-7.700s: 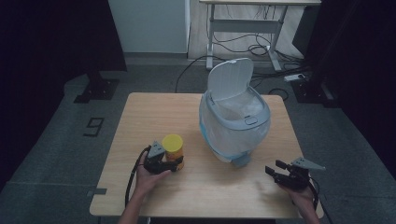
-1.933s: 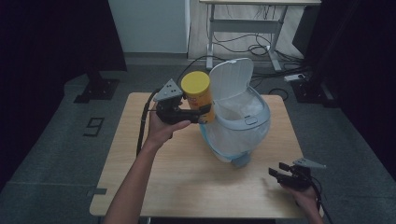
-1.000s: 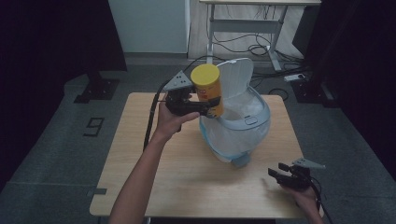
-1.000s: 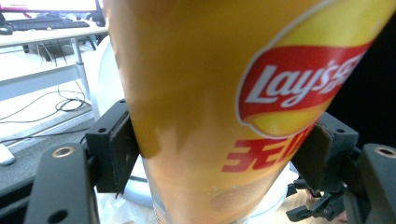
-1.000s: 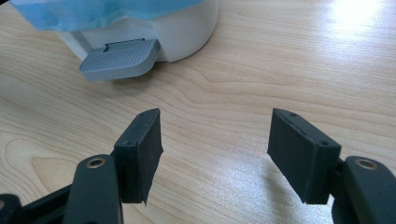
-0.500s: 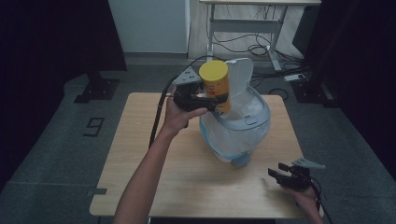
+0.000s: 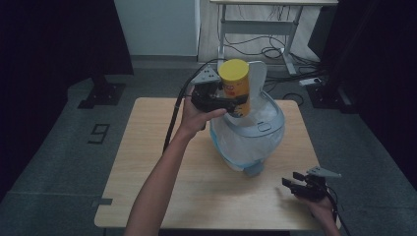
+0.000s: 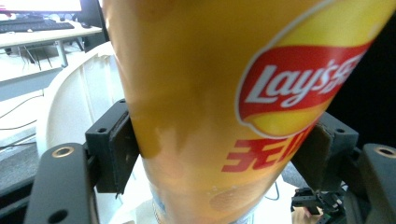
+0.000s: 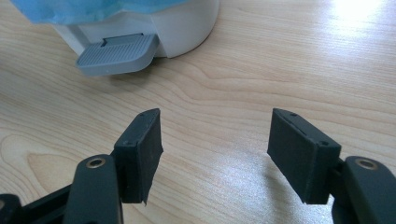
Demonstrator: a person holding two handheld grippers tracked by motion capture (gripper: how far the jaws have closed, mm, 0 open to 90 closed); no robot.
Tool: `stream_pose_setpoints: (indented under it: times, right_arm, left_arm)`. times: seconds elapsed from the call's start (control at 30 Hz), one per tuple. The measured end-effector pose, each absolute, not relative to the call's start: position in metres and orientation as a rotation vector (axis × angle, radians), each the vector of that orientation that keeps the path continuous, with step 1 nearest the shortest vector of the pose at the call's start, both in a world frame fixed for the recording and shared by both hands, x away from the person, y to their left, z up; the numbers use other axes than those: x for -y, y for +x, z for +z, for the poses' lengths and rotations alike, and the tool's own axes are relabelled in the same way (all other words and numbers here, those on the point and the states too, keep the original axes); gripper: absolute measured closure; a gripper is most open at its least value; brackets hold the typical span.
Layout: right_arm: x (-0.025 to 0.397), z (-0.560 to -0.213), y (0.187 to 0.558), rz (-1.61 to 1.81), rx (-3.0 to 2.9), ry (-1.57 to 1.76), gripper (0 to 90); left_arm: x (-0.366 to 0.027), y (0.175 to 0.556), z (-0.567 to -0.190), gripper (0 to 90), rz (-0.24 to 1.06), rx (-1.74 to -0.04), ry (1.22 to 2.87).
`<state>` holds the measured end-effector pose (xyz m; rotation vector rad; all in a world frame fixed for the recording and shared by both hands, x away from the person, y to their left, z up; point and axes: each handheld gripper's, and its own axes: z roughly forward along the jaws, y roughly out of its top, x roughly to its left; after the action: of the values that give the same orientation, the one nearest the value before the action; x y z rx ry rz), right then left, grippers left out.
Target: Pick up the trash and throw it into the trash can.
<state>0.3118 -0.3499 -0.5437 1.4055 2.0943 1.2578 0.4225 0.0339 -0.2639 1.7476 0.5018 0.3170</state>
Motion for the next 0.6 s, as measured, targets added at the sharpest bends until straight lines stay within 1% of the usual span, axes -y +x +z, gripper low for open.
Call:
stream_pose_setpoints:
  times: [0.6]
  right_arm:
    - [0.348, -0.546, 0.312, 1.233, -2.112, 1.402, 34.6]
  left_arm:
    - [-0.005, 0.441, -0.264, 24.6, 0.294, -0.503, 1.77]
